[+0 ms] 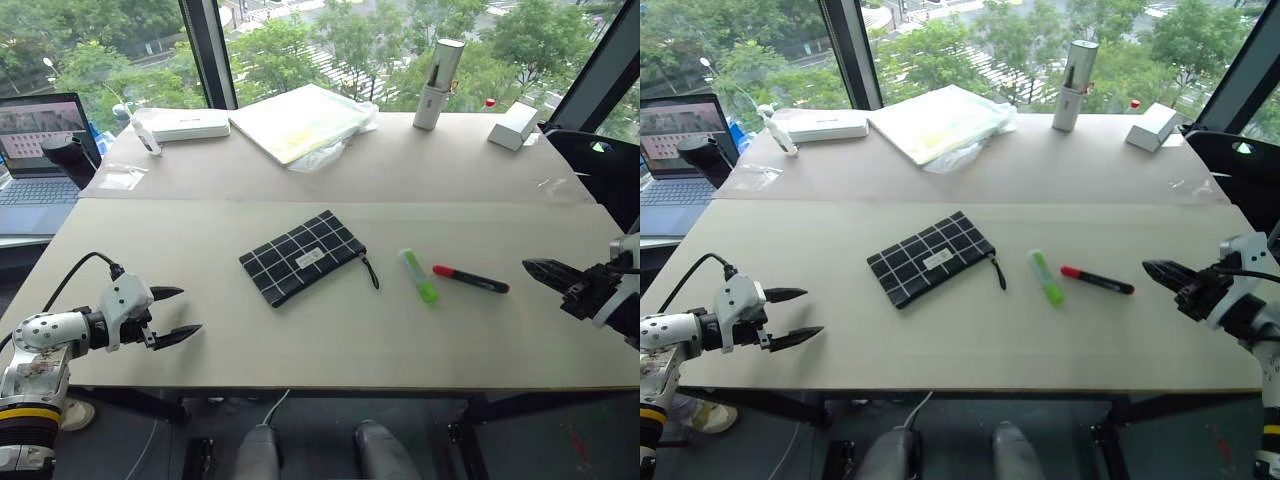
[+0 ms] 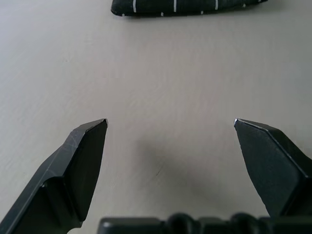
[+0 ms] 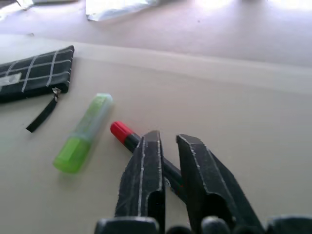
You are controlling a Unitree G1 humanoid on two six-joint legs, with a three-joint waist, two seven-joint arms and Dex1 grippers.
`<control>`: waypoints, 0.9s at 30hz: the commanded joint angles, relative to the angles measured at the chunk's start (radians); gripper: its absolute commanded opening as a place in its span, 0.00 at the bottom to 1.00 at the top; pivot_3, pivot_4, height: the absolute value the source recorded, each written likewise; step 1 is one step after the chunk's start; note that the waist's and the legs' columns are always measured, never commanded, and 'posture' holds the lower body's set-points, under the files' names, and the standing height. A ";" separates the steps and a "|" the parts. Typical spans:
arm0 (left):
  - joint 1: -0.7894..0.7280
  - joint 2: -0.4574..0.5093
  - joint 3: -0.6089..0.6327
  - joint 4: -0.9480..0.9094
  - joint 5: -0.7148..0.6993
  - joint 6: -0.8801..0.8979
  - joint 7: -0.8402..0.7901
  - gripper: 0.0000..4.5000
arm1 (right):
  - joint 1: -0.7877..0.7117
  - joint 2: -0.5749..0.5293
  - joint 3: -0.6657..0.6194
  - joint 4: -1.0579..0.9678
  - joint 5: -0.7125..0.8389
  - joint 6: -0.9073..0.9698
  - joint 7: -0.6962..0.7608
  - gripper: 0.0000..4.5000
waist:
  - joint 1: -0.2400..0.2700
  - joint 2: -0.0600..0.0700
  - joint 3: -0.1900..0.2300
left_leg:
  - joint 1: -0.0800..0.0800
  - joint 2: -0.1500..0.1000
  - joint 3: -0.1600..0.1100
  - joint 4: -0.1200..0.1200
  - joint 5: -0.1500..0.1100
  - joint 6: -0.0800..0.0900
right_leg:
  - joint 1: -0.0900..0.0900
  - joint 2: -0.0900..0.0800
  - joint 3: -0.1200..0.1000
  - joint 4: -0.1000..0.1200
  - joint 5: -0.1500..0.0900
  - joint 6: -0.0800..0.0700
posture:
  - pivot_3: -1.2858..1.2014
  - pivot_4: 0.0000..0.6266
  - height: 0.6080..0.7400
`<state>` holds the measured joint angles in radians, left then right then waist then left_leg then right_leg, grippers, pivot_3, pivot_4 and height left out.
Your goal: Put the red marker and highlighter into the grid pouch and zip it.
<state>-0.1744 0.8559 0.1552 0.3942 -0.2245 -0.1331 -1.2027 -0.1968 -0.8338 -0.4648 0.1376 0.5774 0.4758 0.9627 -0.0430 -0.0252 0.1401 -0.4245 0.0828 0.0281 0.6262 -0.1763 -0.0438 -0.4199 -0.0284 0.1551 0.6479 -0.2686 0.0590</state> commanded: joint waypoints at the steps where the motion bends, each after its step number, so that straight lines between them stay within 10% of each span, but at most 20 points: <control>1: -0.058 0.008 -0.035 0.040 0.040 -0.102 -0.021 1.00 | -0.106 0.039 0.068 -0.109 0.045 0.035 -0.019 0.01 | -0.002 0.000 0.000 | 0.000 0.000 0.000 0.000 0.000 0.000 | 0.000 0.000 0.000 0.000 0.000 0.000 | 0.52 0.24 1.00; 15: -0.343 -0.094 -0.268 0.397 0.299 -0.605 0.061 1.00 | -0.553 0.425 0.638 0.221 -0.491 -0.252 -0.291 0.01 | 0.043 0.001 0.000 | -0.002 0.000 0.000 0.002 0.000 0.000 | -0.001 0.000 -0.001 0.002 0.004 -0.006 | 0.52 0.24 1.00; 27: -0.457 -0.205 -0.345 0.546 0.348 -0.722 0.118 1.00 | -0.571 0.409 0.796 0.432 -0.762 -0.455 -0.332 0.01 | 0.058 0.002 -0.001 | -0.001 -0.001 0.000 0.007 0.000 0.000 | 0.000 0.000 -0.001 0.010 0.003 -0.006 | 0.52 0.24 1.00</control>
<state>-0.6442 0.6831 -0.1308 0.9137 0.0728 -0.8509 -1.0759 -0.7636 -0.4001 0.3180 0.5602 -0.1350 0.0734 0.6469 0.0152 -0.0231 0.1395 -0.4254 0.0820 0.0282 0.6333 -0.1759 -0.0436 -0.4202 -0.0284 0.1543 0.6579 -0.2660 0.0529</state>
